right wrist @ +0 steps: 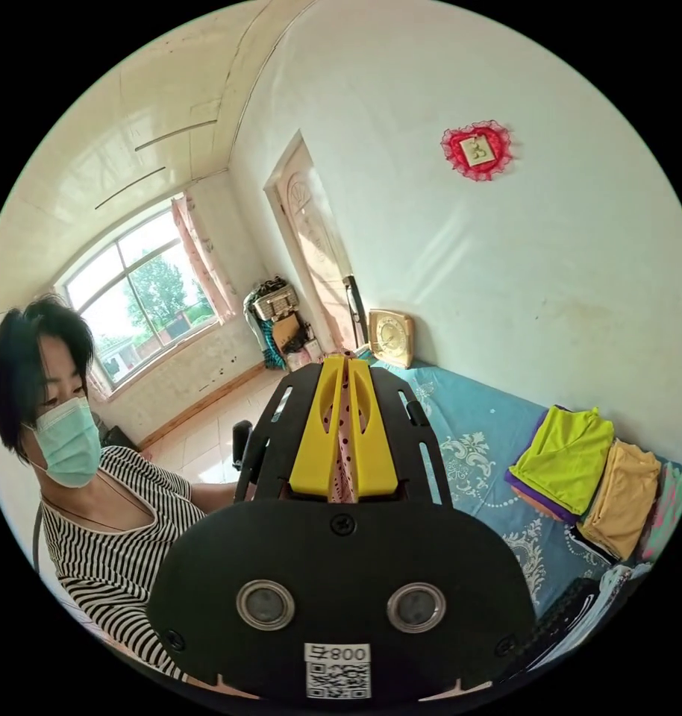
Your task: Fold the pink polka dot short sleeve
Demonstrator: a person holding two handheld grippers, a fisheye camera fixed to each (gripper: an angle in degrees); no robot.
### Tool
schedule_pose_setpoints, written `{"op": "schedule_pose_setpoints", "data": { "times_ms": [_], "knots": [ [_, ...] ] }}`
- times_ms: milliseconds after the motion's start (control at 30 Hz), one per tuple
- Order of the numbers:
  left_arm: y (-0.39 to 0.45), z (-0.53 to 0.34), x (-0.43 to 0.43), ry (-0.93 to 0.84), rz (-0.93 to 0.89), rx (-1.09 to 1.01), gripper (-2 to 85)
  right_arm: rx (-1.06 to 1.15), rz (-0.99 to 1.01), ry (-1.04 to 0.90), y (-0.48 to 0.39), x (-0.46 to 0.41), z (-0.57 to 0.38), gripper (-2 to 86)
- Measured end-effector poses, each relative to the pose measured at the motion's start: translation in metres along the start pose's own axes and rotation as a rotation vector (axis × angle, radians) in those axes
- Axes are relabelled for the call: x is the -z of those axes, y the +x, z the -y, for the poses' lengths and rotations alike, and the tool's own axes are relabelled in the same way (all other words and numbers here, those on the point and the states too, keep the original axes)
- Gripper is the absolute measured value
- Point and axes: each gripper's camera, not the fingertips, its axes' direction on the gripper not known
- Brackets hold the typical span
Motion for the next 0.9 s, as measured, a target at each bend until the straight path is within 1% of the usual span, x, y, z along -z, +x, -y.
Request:
{"op": "schedule_pose_setpoints", "data": {
  "times_ms": [133,233,267,367,500,600,667,767,800,867,900],
  "knots": [
    [-0.006,-0.005,0.051,0.055,0.022,0.034,1.0,-0.036,0.069,-0.042,-0.014,-0.040,-0.011,0.3],
    [-0.008,-0.003,0.085,0.098,0.041,0.034,0.6,-0.068,0.002,-0.089,-0.016,-0.067,-0.019,0.3],
    [-0.007,-0.002,0.094,0.102,0.047,0.028,0.5,-0.094,0.011,-0.096,-0.012,-0.076,-0.024,0.3],
    [-0.007,0.002,0.104,0.066,0.068,0.018,0.4,-0.186,-0.019,-0.101,0.005,-0.091,-0.042,0.3],
    [-0.016,0.002,0.083,-0.058,0.071,0.046,0.4,-0.348,-0.059,-0.116,0.037,-0.107,-0.078,0.4],
    [-0.024,-0.001,0.051,-0.163,0.055,0.076,0.3,-0.520,-0.148,-0.154,0.072,-0.121,-0.120,0.7],
    [-0.025,-0.002,0.031,-0.219,0.039,0.080,0.3,-0.683,-0.203,-0.236,0.102,-0.137,-0.164,1.1],
    [-0.023,-0.001,0.005,-0.277,0.017,0.084,0.4,-0.818,-0.271,-0.288,0.116,-0.148,-0.217,2.1],
    [-0.021,0.002,-0.002,-0.294,0.004,0.077,0.4,-0.828,-0.266,-0.270,0.114,-0.148,-0.225,2.5],
    [-0.017,0.006,-0.011,-0.320,-0.008,0.054,0.4,-0.757,-0.162,-0.204,0.090,-0.155,-0.240,4.3],
    [-0.013,0.009,-0.016,-0.332,-0.005,0.027,0.4,-0.724,-0.141,-0.195,0.081,-0.159,-0.239,4.8]
  ]
}}
